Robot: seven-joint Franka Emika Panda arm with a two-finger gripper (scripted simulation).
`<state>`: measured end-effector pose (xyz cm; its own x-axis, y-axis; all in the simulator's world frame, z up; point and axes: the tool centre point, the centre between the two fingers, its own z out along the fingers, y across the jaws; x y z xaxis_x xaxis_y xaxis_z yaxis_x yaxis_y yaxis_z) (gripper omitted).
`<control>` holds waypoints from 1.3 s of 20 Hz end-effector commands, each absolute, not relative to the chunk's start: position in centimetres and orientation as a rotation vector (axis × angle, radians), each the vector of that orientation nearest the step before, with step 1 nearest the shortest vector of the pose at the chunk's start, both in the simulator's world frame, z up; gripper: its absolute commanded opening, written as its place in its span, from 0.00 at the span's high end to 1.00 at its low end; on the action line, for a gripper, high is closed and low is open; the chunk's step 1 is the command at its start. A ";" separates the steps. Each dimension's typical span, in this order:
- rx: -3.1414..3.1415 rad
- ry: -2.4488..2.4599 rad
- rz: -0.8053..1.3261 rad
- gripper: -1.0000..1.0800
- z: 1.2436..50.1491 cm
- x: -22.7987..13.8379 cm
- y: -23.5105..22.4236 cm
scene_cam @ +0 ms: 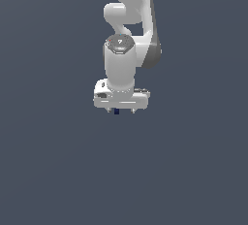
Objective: Pick up the object and move it to a goal position.
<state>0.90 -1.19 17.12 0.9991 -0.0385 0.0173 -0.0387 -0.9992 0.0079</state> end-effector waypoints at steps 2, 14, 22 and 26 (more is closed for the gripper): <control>3.132 -0.060 0.028 0.04 17.1 0.9 -1.2; 3.118 -0.012 0.066 0.04 18.4 1.6 -2.2; 3.122 -0.126 0.062 0.04 17.7 1.2 -2.2; 3.121 -0.237 0.058 0.04 17.0 0.7 -2.1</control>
